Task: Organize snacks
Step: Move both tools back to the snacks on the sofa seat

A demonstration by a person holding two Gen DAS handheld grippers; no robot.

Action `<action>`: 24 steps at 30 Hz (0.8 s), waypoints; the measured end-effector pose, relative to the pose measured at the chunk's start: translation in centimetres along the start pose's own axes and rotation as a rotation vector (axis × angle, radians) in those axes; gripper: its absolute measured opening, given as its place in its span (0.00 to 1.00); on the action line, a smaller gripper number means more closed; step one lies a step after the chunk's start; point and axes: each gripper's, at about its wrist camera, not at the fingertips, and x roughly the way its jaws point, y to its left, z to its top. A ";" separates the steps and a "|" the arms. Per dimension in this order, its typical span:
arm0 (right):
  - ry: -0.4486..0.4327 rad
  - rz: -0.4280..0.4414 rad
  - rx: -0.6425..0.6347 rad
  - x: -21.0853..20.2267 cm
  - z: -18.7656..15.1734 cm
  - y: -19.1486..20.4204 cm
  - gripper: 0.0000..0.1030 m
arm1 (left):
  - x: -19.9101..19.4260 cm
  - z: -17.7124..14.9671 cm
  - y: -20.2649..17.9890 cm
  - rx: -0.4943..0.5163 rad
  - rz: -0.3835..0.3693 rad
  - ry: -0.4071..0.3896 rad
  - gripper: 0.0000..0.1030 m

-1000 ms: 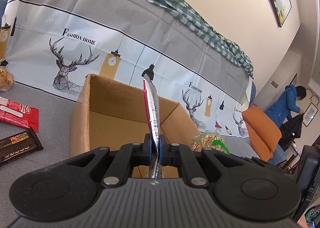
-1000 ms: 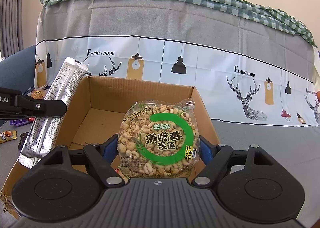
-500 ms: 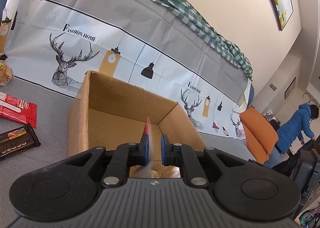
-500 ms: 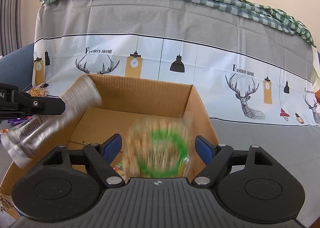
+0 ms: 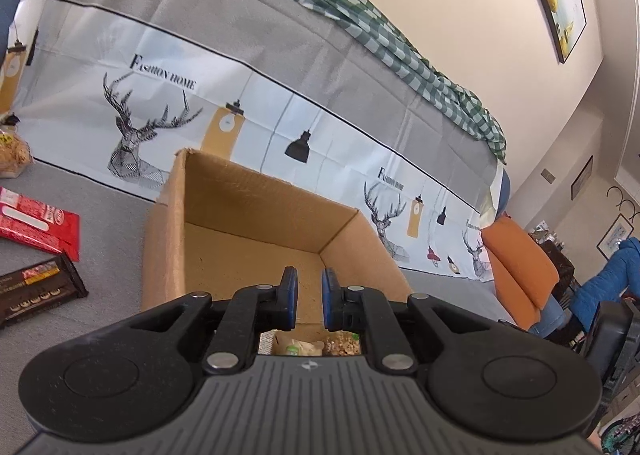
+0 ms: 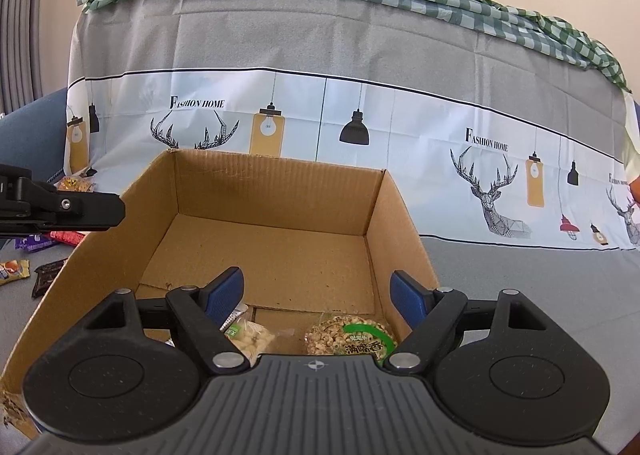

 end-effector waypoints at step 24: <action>0.013 0.155 0.153 0.1 0.7 7.9 0.31 | -9.6 3.8 17.7 0.004 0.333 0.143 0.13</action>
